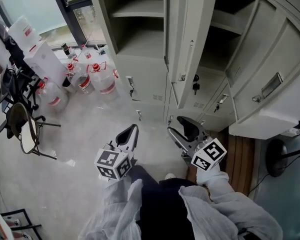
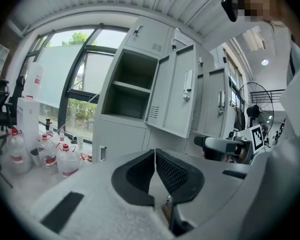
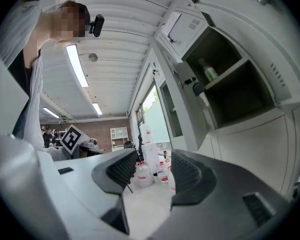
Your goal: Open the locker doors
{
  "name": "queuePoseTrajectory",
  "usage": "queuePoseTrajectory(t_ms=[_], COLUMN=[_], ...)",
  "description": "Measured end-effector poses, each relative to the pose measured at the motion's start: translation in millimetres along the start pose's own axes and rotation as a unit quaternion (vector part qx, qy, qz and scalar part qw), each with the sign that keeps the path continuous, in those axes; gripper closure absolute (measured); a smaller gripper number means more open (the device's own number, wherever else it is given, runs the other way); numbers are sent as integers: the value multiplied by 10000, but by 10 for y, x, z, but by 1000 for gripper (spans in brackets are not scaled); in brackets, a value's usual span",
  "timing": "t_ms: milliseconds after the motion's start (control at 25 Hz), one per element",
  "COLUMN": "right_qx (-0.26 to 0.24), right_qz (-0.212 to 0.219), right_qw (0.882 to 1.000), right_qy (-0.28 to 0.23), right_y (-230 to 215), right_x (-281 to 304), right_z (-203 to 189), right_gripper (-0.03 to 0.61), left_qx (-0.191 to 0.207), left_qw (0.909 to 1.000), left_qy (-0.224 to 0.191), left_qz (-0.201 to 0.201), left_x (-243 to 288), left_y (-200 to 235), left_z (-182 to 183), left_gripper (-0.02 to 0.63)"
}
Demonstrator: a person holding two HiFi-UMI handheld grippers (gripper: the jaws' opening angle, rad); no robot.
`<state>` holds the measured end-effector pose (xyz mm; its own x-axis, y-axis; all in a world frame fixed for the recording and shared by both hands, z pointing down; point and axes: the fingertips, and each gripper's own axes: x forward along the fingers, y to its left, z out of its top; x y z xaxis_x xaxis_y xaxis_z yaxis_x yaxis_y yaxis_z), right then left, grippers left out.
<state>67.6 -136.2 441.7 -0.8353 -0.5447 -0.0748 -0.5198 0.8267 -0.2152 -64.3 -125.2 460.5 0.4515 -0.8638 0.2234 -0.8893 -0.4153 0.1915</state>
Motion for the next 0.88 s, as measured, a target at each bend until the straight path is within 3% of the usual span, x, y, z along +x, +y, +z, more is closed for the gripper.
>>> queuePoseTrajectory(t_ms=[360,680,880], right_qx=[571,633,508], right_qz=[-268,-864,-1181], right_qw=[9976,9927,9890], right_qy=[277,553,727], right_y=[174,-5,-201], right_x=[875,1629,2060], right_z=[-446,-779,-1032], right_gripper=[377,377,377], left_qx=[-228,-379,-488], left_qw=[9995,9989,9980], left_qy=[190,271,329], left_qz=[102,31,-213], left_x=[-141,-151,-7], left_y=[1020,1997,2466], left_z=[13,9,-119], left_gripper=[600,600,600])
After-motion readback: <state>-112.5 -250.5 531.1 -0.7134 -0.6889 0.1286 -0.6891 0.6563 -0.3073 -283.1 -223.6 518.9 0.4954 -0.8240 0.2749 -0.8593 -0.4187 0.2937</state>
